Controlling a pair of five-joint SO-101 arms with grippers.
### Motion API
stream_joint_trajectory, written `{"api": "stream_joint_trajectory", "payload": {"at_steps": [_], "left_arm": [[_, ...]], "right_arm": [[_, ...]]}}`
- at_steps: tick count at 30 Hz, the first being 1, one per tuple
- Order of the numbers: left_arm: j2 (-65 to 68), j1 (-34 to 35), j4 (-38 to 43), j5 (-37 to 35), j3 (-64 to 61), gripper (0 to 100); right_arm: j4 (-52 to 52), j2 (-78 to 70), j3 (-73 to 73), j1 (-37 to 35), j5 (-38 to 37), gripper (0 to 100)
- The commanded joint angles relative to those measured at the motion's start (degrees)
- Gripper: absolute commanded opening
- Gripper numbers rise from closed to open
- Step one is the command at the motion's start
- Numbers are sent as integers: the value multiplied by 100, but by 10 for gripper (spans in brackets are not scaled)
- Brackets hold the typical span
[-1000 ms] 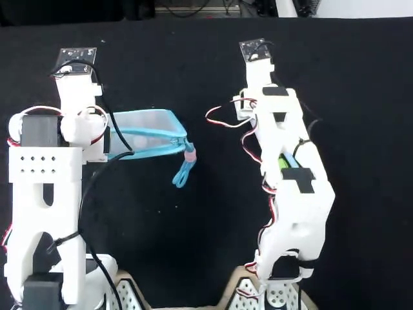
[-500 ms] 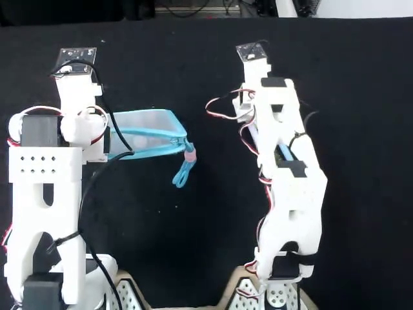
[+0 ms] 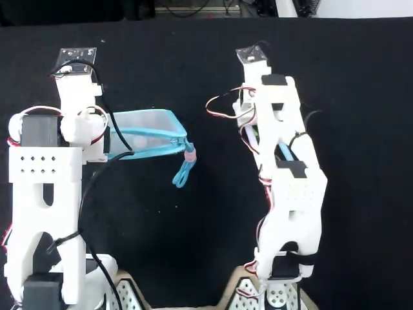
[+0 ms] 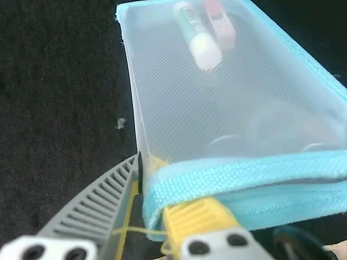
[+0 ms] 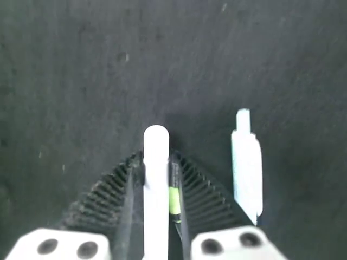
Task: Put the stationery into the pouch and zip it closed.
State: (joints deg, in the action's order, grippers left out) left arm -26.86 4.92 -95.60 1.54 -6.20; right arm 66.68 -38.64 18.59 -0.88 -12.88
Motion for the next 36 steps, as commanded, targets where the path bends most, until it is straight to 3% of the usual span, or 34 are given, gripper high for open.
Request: {"api": "stream_joint_trajectory", "payload": {"at_steps": [1,5,13,21,27,33,36], "left_arm": [[9,-13,26,-79,-66,30],[9,-13,26,-79,-66,30],[9,-13,26,-79,-66,30],[9,-13,26,-79,-66,30],[9,-13,26,-79,-66,30],[0,-13,18,-79,-66,30],[-9,-13,18,-79,-66,30]], "right_arm": [[642,725,330,-255,413,10],[958,787,321,-413,484,10],[615,1253,-224,-466,448,10],[484,1420,-1068,-1134,440,10],[668,1411,-1051,-1046,448,14],[1811,1323,-655,-1029,396,214],[2145,1138,-655,-1020,79,237]]}}
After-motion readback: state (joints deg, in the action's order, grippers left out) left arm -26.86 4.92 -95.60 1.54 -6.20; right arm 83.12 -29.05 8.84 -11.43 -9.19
